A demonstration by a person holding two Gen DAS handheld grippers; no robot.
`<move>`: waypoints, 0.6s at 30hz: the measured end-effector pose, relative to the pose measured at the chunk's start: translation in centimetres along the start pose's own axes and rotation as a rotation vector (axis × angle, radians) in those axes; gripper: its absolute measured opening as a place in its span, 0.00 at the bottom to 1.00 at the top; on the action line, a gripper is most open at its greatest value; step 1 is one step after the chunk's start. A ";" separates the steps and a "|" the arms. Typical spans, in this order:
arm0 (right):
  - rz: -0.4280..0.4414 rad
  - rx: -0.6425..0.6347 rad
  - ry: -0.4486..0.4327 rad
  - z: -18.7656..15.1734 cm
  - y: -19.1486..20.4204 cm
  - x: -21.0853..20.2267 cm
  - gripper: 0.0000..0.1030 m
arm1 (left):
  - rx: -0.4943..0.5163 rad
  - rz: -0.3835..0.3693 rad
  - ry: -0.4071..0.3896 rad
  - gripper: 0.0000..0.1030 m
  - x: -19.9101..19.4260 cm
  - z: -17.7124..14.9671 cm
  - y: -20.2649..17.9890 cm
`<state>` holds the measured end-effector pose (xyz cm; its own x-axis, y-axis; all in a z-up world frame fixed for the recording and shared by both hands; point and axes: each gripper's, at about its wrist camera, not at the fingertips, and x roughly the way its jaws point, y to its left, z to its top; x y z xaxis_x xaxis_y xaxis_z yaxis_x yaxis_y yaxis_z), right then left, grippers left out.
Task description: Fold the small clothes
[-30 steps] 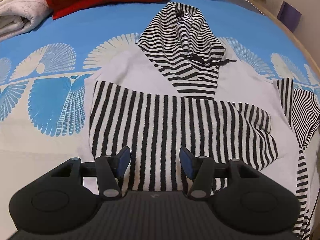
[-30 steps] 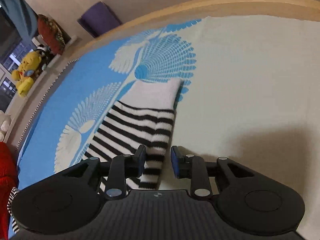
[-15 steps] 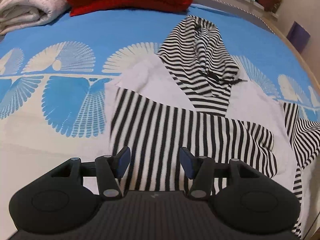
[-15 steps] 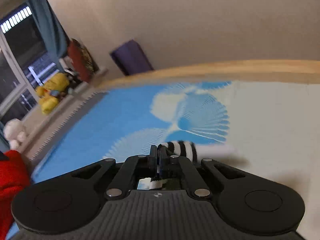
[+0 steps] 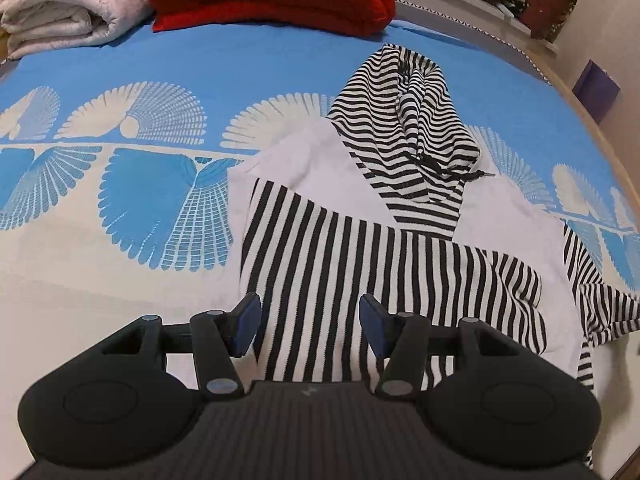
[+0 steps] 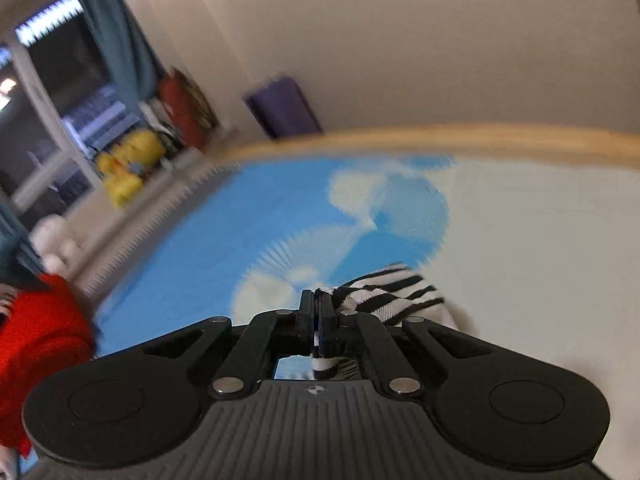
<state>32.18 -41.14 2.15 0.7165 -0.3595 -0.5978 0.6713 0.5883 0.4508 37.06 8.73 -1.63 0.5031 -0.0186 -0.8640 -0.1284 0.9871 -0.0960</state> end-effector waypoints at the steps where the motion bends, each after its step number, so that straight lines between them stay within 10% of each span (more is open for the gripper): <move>1: -0.027 0.011 0.012 -0.2 -0.1 0.7 0.01 | 0.003 0.002 -0.002 0.58 -0.1 -0.1 0.2; 6: -0.088 -0.058 -0.064 -1.4 2.1 0.5 0.01 | -0.035 0.030 -0.011 0.58 -0.2 0.1 2.0; 11: 0.308 -0.494 -0.146 -8.7 11.7 -4.6 0.01 | -0.098 0.068 -0.026 0.58 -0.3 1.1 4.0; 15: 0.741 -0.870 0.160 -18.9 16.6 -7.3 0.09 | -0.152 0.073 -0.030 0.58 -0.3 1.6 5.0; 18: 0.798 -1.055 0.479 -25.4 17.4 -6.7 0.10 | -0.168 0.063 -0.012 0.58 0.2 1.6 5.0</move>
<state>34.22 -10.08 -2.87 0.5548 0.4772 -0.6815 -0.4892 0.8497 0.1967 37.83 13.93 -1.50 0.4997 0.0453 -0.8650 -0.3001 0.9458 -0.1239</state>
